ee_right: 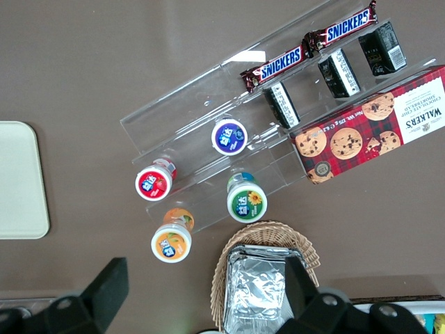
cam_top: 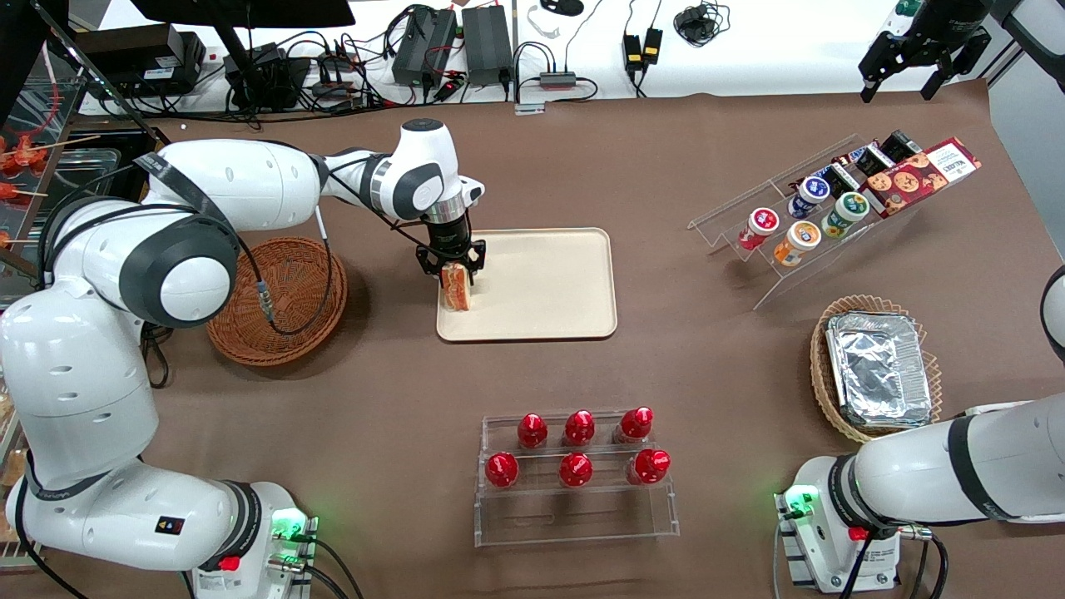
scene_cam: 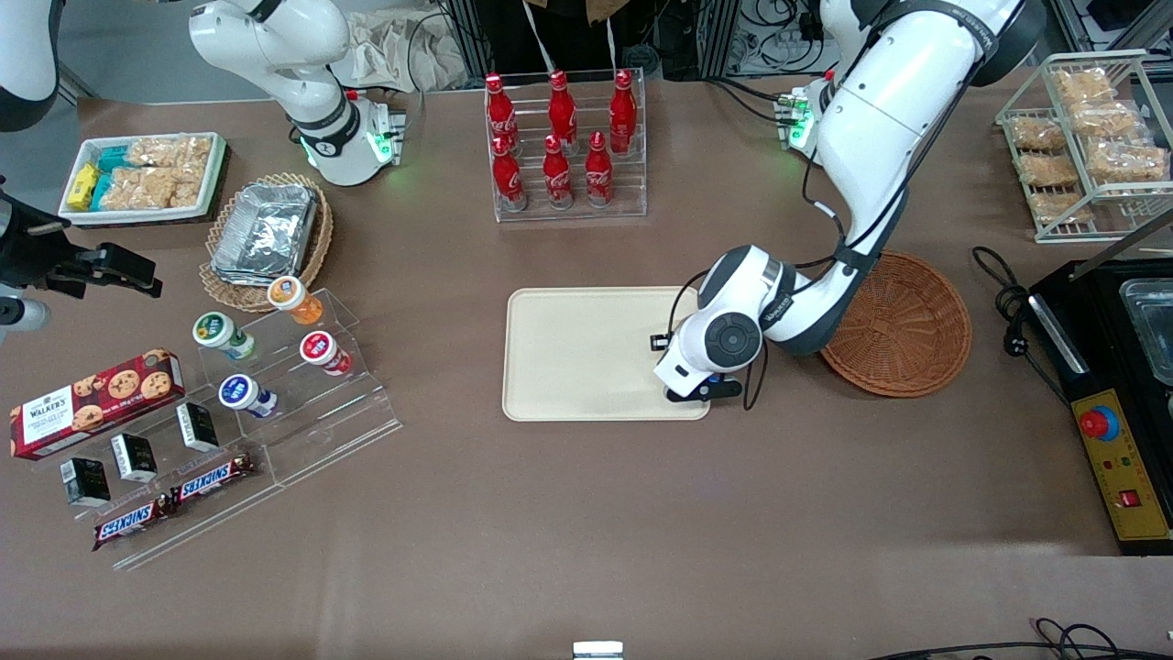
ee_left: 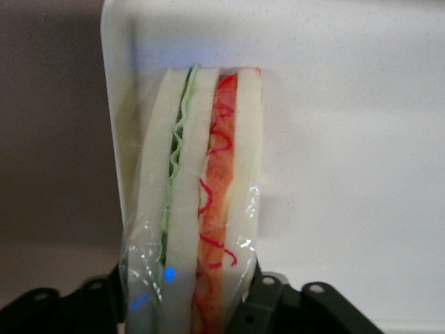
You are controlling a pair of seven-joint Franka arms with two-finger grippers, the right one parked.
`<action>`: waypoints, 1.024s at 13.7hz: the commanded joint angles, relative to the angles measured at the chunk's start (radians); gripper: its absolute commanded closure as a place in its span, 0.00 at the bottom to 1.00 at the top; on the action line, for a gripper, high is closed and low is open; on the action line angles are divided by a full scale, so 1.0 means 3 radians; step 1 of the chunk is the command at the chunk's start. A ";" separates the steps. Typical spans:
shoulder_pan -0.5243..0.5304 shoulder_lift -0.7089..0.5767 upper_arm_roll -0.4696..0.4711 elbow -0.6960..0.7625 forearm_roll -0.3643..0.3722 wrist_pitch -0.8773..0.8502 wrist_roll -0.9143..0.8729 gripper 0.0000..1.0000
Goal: Place sandwich from basket to tray
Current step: 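Lower the sandwich onto the tray and open the left gripper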
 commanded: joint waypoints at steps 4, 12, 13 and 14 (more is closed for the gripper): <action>0.0030 -0.0409 0.0070 0.0091 0.0074 -0.0430 -0.0083 0.00; 0.0561 -0.1130 0.0081 0.0075 0.0084 -0.0885 0.0004 0.00; 0.0623 -0.1207 0.0081 0.0060 0.0119 -0.0916 0.0080 0.00; 0.0684 -0.1284 0.0081 0.0050 0.0160 -0.0982 0.0293 0.00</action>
